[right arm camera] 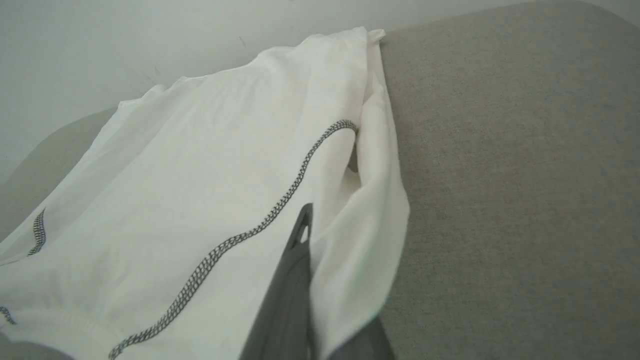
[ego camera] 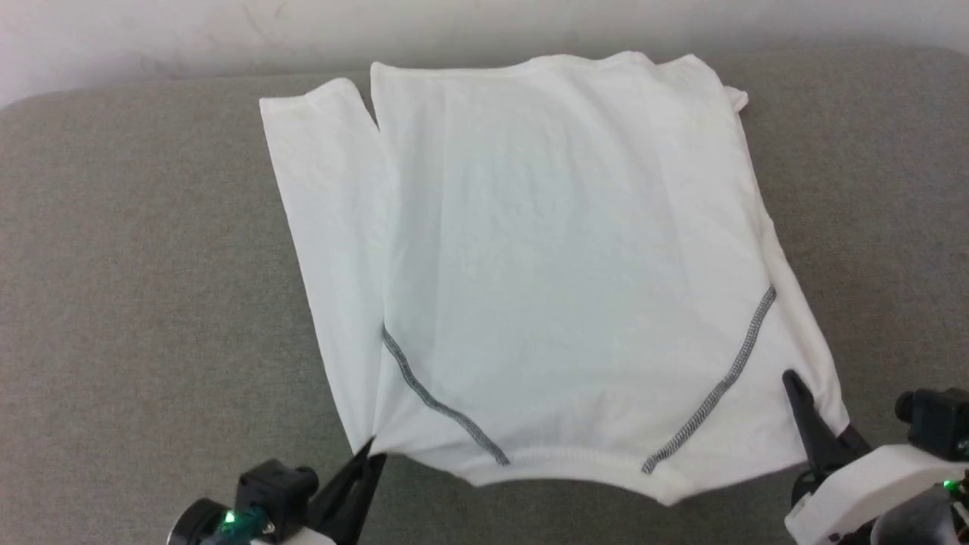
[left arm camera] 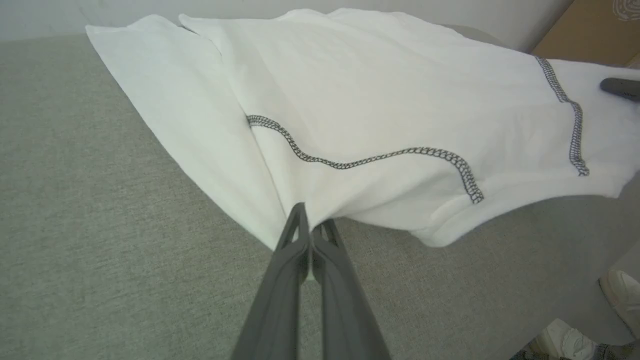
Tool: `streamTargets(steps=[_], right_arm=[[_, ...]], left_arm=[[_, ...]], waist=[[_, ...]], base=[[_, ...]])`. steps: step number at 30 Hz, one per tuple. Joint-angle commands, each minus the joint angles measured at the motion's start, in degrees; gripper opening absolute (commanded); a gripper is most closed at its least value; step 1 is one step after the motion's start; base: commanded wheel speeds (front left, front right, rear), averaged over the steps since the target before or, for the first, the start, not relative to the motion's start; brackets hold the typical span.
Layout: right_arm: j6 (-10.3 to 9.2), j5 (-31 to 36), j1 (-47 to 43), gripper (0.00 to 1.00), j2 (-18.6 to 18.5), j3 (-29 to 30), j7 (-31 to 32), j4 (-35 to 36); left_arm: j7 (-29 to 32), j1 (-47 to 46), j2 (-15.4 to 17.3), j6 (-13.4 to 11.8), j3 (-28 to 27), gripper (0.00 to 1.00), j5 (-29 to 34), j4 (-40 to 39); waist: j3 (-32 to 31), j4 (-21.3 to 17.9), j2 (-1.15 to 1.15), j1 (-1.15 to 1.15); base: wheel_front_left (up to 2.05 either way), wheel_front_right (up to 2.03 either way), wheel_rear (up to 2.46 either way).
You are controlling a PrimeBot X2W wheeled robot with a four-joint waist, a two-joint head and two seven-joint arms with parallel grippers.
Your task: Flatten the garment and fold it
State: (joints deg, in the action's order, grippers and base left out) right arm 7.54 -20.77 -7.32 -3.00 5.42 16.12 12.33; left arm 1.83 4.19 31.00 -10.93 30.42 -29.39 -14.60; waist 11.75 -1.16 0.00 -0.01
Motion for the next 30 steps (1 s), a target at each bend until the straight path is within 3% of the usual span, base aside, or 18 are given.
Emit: streamTargets(steps=[1,17,30], right_arm=[[-0.05,-0.2,-0.9,0.0,0.1,0.0,0.2,-0.3],[-0.05,1.5,-8.8,0.0,0.1,0.3,7.8,-2.7],[-0.05,4.4,-5.3,0.0,0.1,-0.7,6.7,-7.2]], left_arm=[[0.5,1.0,0.4,0.4,0.4,0.0,-0.5,0.4],[6.7,4.3,1.1,1.4,4.5,0.0,-2.8,3.1],[7.7,-1.4,-1.2,4.6,6.6,0.0,-2.9,10.5]], waist=[[-1.0,-0.1,0.0,0.01],[-2.6,-0.4,0.0,0.01],[-2.2,0.3,0.0,0.01]], base=[[0.0,0.0,0.0],[0.0,0.0,0.0],[0.0,0.0,0.0]])
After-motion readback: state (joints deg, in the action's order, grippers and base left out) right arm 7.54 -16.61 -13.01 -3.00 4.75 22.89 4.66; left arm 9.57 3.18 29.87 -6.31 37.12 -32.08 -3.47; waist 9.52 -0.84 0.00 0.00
